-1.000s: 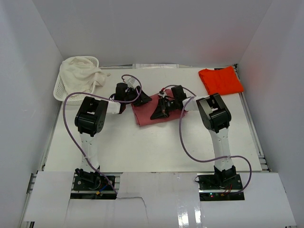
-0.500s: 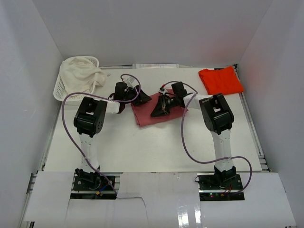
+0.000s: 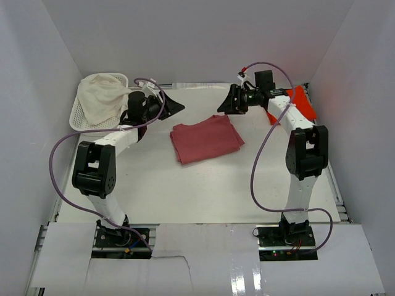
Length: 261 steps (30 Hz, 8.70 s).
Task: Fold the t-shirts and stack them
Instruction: Fold the long partially folded tshirt into a neat square, then put the neatly folded tshirt into the corner of the board with the right arm
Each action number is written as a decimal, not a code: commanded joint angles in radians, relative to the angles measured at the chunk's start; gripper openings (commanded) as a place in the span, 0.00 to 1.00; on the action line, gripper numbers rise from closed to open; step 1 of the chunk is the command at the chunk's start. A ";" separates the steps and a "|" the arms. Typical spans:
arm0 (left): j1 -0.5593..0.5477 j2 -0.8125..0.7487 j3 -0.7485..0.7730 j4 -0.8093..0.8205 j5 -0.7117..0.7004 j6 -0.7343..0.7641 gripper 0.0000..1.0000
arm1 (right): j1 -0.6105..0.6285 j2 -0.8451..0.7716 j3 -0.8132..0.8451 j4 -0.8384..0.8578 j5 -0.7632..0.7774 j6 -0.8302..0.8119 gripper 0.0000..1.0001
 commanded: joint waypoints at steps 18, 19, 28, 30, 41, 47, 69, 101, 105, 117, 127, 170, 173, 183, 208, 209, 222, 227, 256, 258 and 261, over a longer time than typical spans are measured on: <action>-0.014 0.195 -0.064 -0.083 -0.100 0.142 0.57 | -0.013 0.234 0.158 -0.368 0.574 -0.355 0.81; -0.014 0.199 -0.062 -0.085 -0.109 0.145 0.57 | -0.017 0.242 0.155 -0.364 0.567 -0.383 0.81; -0.015 0.225 -0.058 -0.090 -0.126 0.154 0.57 | -0.022 0.288 0.099 -0.318 0.446 -0.368 0.80; -0.015 0.226 -0.056 -0.090 -0.125 0.154 0.57 | -0.022 0.283 0.082 -0.305 0.415 -0.355 0.78; -0.015 0.229 -0.045 -0.090 -0.126 0.154 0.57 | 0.027 0.268 0.026 -0.325 0.361 -0.335 0.75; -0.014 0.228 -0.047 -0.091 -0.129 0.154 0.57 | 0.038 0.277 0.034 -0.353 0.389 -0.337 0.59; -0.017 -0.235 -0.260 -0.083 -0.223 -0.005 0.64 | -0.040 0.395 0.472 -0.496 0.599 -0.420 0.08; -0.034 -0.513 -0.535 -0.177 -0.126 -0.034 0.64 | -0.332 0.334 0.666 -0.114 0.886 -0.598 0.08; -0.034 -0.482 -0.500 -0.212 -0.132 -0.015 0.64 | -0.370 0.295 0.628 -0.063 0.881 -0.573 0.08; -0.034 -0.485 -0.498 -0.234 -0.144 0.001 0.64 | -0.402 0.194 0.574 -0.066 0.815 -0.516 0.08; -0.034 -0.493 -0.507 -0.241 -0.140 0.004 0.63 | -0.415 0.203 0.557 -0.083 0.907 -0.541 0.08; -0.046 -0.512 -0.544 -0.238 -0.146 0.007 0.63 | -0.269 0.137 0.369 -0.098 0.913 -0.585 0.56; -0.046 -0.519 -0.546 -0.238 -0.144 0.012 0.63 | -0.249 0.136 0.330 -0.112 0.907 -0.587 0.54; -0.046 -0.553 -0.573 -0.229 -0.151 0.019 0.63 | -0.136 0.231 0.359 -0.170 1.003 -0.634 0.51; -0.047 -0.528 -0.592 -0.214 -0.155 0.045 0.64 | -0.037 0.467 0.390 0.126 1.449 -0.894 0.73; -0.046 -0.527 -0.590 -0.214 -0.157 0.047 0.64 | -0.039 0.475 0.397 0.126 1.452 -0.898 0.73; -0.046 -0.515 -0.592 -0.211 -0.155 0.045 0.64 | -0.039 0.423 0.367 0.138 1.423 -0.878 0.08; -0.046 -0.527 -0.596 -0.211 -0.154 0.042 0.64 | -0.040 0.368 0.338 0.109 1.426 -0.911 0.08; -0.046 -0.605 -0.622 -0.237 -0.149 0.038 0.64 | -0.088 0.102 0.122 -0.147 1.185 -0.820 0.08; -0.046 -0.608 -0.622 -0.241 -0.149 0.039 0.64 | -0.086 0.102 0.120 -0.164 1.170 -0.816 0.15; -0.046 -0.611 -0.625 -0.243 -0.148 0.038 0.64 | -0.085 0.140 0.173 -0.245 1.197 -0.809 0.24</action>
